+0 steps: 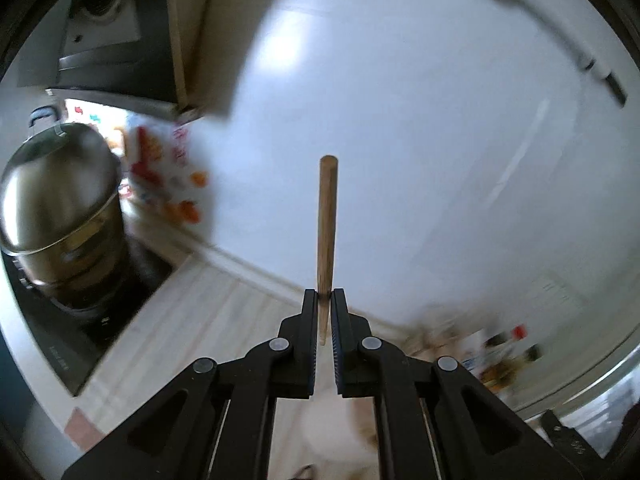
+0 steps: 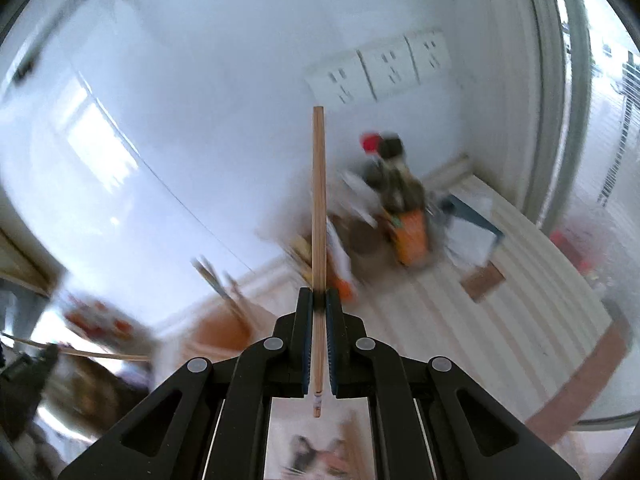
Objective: Organize utensils
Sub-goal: 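Lift both held chopsticks from the mat toward the cream holder, then lower both chopsticks into the holder and open both tools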
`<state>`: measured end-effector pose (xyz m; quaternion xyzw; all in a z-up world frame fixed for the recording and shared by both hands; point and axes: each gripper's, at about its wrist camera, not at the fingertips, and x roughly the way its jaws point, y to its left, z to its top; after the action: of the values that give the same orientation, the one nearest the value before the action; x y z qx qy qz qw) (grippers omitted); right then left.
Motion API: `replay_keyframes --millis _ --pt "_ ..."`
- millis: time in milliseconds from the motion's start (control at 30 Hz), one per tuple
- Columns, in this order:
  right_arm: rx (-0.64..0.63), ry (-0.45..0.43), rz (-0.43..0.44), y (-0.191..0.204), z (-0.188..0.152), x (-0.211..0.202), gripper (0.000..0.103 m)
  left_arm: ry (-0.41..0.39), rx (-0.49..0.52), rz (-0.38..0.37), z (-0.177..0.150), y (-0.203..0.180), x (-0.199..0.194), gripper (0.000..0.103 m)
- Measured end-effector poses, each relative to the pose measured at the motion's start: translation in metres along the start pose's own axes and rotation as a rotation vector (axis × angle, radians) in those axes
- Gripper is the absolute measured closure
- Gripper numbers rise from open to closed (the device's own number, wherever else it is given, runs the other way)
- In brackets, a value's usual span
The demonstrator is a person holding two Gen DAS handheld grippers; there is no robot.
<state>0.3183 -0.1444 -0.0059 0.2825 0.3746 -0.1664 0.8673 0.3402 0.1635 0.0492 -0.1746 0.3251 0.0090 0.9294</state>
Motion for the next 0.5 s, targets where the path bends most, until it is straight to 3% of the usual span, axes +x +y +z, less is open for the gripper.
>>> replay_keyframes --millis 200,367,500 --pt "0.002 -0.07 0.053 0.03 0.035 -0.01 0.096 -0.012 0.024 -0.087 0.016 -0.045 0.013 0.099" --pt "-0.006 -0.07 0.06 0.043 0.044 0.012 0.096 0.093 0.07 -0.12 0.004 -0.065 0.049 0.099" --pt "0.005 -0.044 0.061 0.045 0.045 0.031 0.096 0.12 0.086 -0.133 -0.003 -0.068 0.052 0.099"
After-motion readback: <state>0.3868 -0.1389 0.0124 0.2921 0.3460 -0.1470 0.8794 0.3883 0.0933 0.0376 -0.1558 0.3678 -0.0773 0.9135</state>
